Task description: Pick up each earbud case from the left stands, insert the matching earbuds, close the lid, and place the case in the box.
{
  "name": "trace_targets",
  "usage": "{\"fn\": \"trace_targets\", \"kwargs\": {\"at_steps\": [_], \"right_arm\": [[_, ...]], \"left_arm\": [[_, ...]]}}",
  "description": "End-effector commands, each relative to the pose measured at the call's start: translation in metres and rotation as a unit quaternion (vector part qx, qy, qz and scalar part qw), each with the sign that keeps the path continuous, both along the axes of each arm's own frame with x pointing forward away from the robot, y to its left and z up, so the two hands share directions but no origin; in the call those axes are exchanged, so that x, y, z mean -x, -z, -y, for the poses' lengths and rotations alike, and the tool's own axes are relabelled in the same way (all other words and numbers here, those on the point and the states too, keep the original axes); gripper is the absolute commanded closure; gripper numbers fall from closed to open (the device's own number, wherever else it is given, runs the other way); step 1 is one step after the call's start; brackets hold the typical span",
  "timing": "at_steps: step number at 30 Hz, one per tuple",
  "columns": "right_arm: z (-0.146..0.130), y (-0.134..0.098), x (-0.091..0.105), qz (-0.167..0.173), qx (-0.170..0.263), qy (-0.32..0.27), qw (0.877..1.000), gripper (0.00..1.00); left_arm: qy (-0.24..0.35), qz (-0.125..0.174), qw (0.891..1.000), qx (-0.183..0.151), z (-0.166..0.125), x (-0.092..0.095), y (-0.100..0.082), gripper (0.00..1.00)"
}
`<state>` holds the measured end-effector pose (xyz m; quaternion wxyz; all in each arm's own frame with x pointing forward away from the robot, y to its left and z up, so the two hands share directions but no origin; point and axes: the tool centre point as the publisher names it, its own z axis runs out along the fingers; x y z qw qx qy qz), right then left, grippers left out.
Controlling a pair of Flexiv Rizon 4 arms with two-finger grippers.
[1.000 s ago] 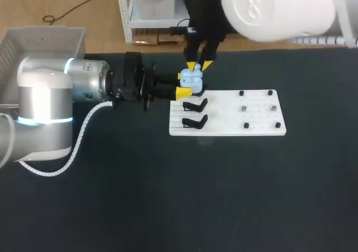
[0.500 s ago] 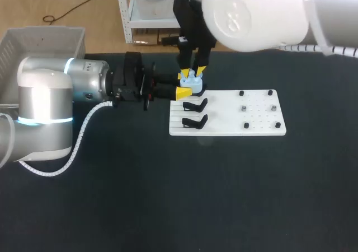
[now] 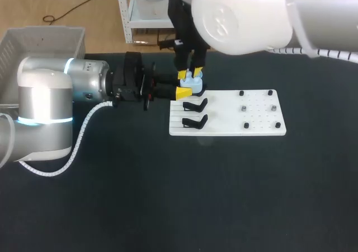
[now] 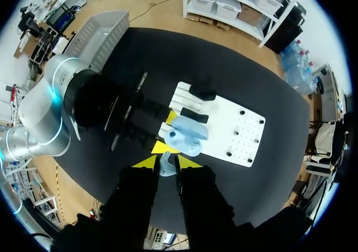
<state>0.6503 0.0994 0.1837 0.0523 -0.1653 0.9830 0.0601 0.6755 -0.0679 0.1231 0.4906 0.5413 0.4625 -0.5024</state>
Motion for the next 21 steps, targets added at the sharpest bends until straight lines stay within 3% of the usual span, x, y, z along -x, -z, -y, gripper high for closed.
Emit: {"fn": "trace_targets", "kwargs": {"at_steps": [1,21], "right_arm": [[0.0006,0.0034,-0.0045,0.000,-0.001,0.001,1.000,1.00],[-0.0020,0.0126,-0.0119,-0.013,0.006,0.000,1.000,1.00]], "left_arm": [[-0.002,0.001,1.000,0.001,-0.0002,0.0014,0.0004,1.00],[-0.002,0.001,1.000,0.001,-0.0002,0.0014,0.0004,1.00]]}}
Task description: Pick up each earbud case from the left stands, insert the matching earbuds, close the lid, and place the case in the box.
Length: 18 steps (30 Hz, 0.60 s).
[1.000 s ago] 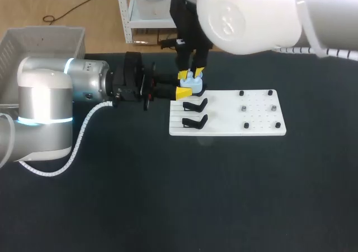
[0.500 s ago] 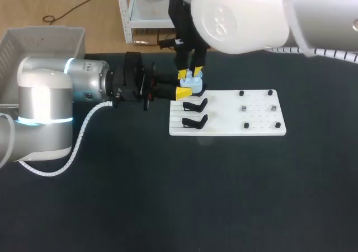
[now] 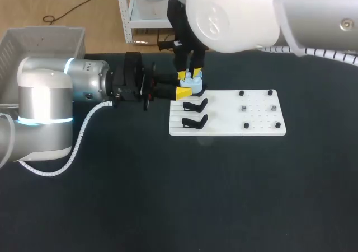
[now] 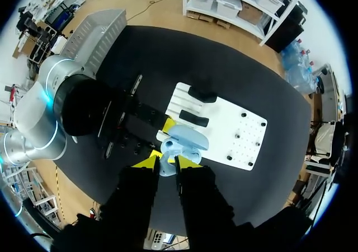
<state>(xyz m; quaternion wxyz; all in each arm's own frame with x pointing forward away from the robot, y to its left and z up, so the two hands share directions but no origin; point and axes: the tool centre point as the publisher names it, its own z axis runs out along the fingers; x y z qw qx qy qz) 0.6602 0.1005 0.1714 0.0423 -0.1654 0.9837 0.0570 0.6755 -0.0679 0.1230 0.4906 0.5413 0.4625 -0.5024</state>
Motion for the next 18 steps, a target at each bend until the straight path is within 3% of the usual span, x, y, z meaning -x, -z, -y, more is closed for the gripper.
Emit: {"fn": "trace_targets", "kwargs": {"at_steps": [1,18], "right_arm": [[-0.0010,0.0007,-0.0022,-0.004,0.001,0.001,1.000,1.00],[0.0010,0.0082,-0.0040,-0.011,0.008,0.009,1.000,1.00]], "left_arm": [[-0.002,0.001,1.000,0.001,-0.0002,0.0014,0.0004,1.00],[-0.002,0.001,1.000,0.001,-0.0002,0.0014,0.0004,1.00]]}}
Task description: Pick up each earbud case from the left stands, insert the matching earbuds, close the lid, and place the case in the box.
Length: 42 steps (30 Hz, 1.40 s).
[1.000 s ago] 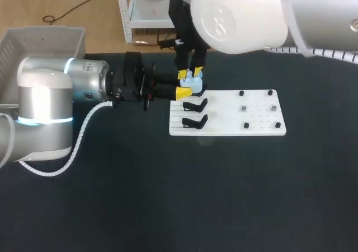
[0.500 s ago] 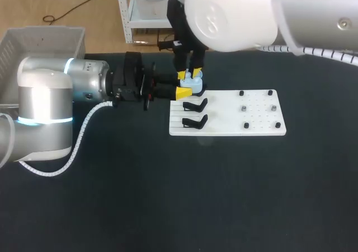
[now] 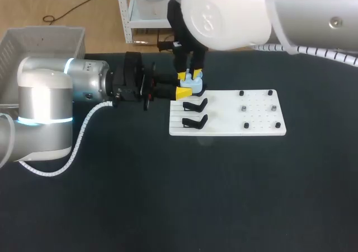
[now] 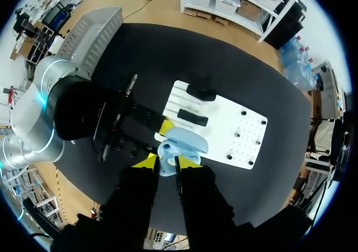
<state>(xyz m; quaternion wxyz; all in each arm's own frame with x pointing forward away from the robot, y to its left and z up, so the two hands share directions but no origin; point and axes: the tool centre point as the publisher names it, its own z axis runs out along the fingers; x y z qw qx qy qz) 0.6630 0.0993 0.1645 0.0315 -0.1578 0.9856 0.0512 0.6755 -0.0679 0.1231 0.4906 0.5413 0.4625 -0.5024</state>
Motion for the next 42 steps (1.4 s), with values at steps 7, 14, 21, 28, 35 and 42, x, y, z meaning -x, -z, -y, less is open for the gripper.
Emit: {"fn": "trace_targets", "kwargs": {"at_steps": [7,14,21,28,35,42], "right_arm": [[0.000,0.003,-0.003,-0.001,0.000,0.002,1.000,1.00],[-0.001,0.004,-0.006,-0.002,0.001,0.002,1.000,1.00],[-0.003,0.006,-0.009,-0.004,0.003,0.001,1.000,1.00],[-0.005,0.009,-0.011,-0.007,0.006,0.001,1.000,1.00],[-0.005,0.004,-0.009,-0.001,0.001,0.002,1.000,0.04],[-0.003,-0.013,0.002,0.009,-0.010,0.005,1.000,0.00]], "left_arm": [[-0.002,0.001,1.000,0.001,0.000,0.001,0.000,1.00],[-0.002,0.001,1.000,0.001,0.000,0.001,0.000,1.00],[-0.002,0.001,1.000,0.001,0.000,0.001,0.000,1.00],[-0.002,0.001,1.000,0.001,0.000,0.001,0.000,1.00],[-0.002,0.001,1.000,0.001,0.000,0.001,0.000,1.00],[-0.002,0.001,1.000,0.001,0.000,0.001,0.000,1.00]]}}
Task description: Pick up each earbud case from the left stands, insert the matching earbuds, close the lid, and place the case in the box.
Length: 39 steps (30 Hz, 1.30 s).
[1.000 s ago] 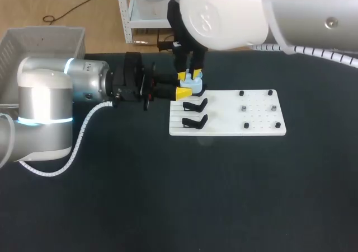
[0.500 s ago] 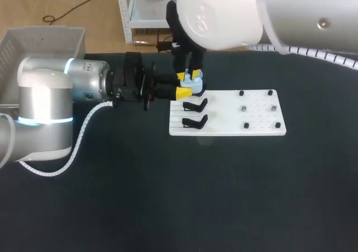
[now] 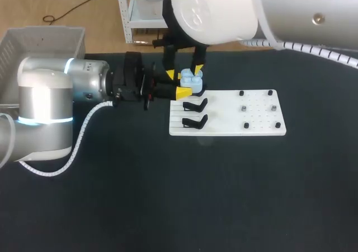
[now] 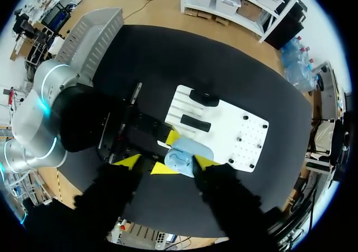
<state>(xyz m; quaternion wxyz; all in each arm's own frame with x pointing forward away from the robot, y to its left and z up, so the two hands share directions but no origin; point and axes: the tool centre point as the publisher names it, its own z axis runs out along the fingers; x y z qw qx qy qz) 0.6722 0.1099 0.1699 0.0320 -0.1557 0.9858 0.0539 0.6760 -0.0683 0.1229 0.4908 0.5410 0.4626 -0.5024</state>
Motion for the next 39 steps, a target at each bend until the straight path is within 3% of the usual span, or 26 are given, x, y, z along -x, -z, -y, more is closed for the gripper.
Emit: {"fn": "trace_targets", "kwargs": {"at_steps": [1,4,7,12,17,27,39], "right_arm": [[0.009,-0.010,0.012,0.013,-0.010,0.005,1.000,0.00],[0.015,-0.019,0.011,0.022,-0.024,0.021,0.999,0.00],[0.026,-0.024,-0.002,0.044,-0.035,0.080,0.995,0.00],[0.050,-0.028,-0.039,0.063,-0.068,0.216,0.972,0.00],[0.062,-0.016,-0.060,0.051,-0.059,0.274,0.958,0.00],[0.069,0.022,-0.079,-0.002,-0.026,0.305,0.952,0.00],[0.074,0.026,-0.059,-0.026,-0.007,0.297,0.954,0.00]], "left_arm": [[-0.002,0.001,1.000,0.001,-0.001,0.002,0.000,1.00],[-0.002,0.001,1.000,0.001,-0.001,0.002,0.000,1.00],[-0.002,0.001,1.000,0.001,-0.001,0.002,0.000,1.00],[-0.002,0.001,1.000,0.001,-0.001,0.002,0.000,1.00],[-0.002,0.001,1.000,0.001,-0.001,0.002,0.000,1.00],[-0.002,0.001,1.000,0.001,-0.001,0.002,0.000,1.00],[-0.002,0.001,1.000,0.001,-0.001,0.002,0.000,1.00]]}}
